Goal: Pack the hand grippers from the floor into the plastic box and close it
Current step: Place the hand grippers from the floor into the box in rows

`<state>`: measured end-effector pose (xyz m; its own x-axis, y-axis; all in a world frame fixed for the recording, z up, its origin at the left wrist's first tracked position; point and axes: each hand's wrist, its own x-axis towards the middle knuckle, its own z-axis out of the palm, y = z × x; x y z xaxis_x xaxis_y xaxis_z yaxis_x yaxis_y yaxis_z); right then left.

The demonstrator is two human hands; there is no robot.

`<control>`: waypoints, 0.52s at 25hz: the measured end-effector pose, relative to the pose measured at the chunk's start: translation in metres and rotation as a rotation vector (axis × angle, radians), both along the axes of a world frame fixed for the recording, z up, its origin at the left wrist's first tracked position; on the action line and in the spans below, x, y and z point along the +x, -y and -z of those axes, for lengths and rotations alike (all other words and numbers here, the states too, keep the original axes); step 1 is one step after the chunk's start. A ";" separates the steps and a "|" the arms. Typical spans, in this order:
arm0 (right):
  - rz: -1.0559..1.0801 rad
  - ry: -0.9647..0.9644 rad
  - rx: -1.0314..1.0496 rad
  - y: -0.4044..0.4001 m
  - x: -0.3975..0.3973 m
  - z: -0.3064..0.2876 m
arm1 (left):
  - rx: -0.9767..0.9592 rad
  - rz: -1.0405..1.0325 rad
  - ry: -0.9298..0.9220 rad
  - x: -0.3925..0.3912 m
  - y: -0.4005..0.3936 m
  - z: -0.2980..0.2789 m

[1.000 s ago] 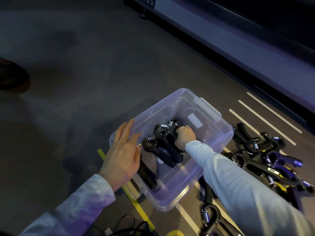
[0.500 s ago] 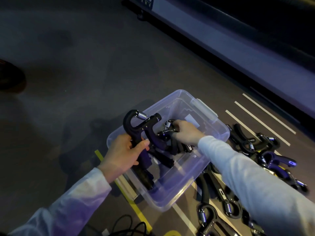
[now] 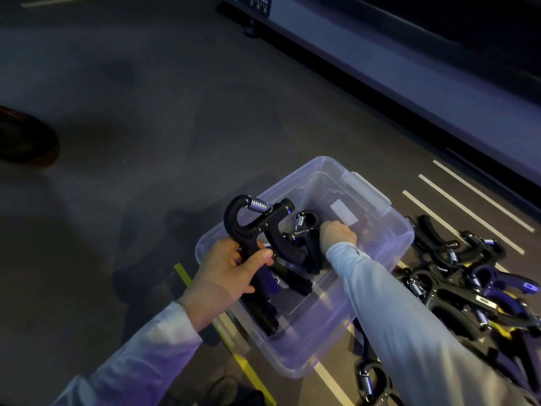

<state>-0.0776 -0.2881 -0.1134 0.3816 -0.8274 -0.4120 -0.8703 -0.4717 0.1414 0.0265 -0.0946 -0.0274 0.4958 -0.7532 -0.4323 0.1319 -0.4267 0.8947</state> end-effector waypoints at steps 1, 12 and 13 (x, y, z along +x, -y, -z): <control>0.007 0.004 0.016 0.000 0.001 -0.002 | 0.000 -0.006 -0.006 0.000 0.000 0.000; -0.213 0.016 -0.232 0.005 -0.007 -0.035 | -0.006 -0.034 -0.047 -0.001 0.000 0.001; -0.214 0.005 -0.227 0.005 -0.007 -0.033 | -0.005 -0.039 -0.050 -0.001 0.000 0.001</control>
